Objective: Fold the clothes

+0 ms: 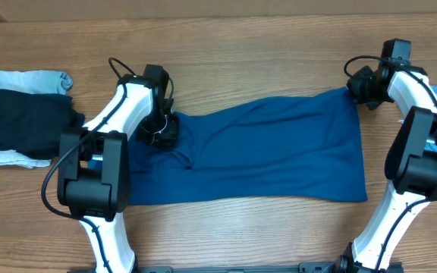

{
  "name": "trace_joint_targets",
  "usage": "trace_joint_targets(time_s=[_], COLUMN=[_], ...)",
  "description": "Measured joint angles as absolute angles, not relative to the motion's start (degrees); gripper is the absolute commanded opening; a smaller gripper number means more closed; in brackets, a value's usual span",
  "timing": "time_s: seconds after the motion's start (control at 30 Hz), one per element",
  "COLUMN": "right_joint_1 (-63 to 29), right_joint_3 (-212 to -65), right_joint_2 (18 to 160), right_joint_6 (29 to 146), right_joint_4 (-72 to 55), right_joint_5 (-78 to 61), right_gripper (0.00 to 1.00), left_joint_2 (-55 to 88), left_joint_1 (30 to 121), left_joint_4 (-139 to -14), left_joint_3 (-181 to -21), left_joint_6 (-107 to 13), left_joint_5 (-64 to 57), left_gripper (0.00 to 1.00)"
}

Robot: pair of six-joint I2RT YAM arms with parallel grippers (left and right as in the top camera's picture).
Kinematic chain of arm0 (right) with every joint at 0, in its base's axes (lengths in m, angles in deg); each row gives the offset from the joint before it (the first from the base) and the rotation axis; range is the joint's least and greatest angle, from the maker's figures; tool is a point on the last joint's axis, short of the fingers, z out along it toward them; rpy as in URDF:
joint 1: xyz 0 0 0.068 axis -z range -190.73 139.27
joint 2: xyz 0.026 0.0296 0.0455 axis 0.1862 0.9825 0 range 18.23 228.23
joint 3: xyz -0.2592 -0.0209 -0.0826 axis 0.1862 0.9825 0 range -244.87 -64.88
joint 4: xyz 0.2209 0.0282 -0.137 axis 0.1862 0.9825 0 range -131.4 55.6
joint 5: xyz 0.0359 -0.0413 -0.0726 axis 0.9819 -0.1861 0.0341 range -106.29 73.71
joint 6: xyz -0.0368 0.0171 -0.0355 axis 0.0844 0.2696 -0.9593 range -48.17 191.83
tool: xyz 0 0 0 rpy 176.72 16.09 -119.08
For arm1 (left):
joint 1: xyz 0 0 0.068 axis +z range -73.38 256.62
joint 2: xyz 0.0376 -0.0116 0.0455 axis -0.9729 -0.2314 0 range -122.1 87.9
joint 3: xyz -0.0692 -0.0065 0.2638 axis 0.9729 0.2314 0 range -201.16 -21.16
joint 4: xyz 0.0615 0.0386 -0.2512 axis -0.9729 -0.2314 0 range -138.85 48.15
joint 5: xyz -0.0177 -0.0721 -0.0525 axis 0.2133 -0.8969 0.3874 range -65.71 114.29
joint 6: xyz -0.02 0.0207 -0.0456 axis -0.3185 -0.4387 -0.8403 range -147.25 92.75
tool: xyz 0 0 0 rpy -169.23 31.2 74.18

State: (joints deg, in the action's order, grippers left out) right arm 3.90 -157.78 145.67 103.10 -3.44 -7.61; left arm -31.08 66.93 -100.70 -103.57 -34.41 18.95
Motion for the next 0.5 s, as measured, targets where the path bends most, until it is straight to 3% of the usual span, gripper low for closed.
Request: trace_joint_targets(time_s=[0.07, 0.13, 0.5], right_joint_1=[3.90, 3.97, 7.38], right_joint_3=[-157.78, -157.78, -157.78], right_joint_2=[145.32, 145.10, 146.02], right_joint_6=[99.71, 95.23, 82.53], right_joint_4=[-2.85, -2.85, -2.90], right_joint_5=[-7.54, -7.19, 0.83], right_gripper=[0.45, 0.47, 0.36], left_joint_2=[-31.08, -31.08, -31.08], left_joint_1=[66.93, 66.93, 66.93], left_joint_4=[-100.70, -100.70, -100.70], left_joint_3=[-103.57, -103.57, -103.57], left_joint_6=[-34.41, -34.43, -34.43], left_joint_5=[18.95, 18.97, 18.97], left_gripper=[0.29, 0.28, 0.28])
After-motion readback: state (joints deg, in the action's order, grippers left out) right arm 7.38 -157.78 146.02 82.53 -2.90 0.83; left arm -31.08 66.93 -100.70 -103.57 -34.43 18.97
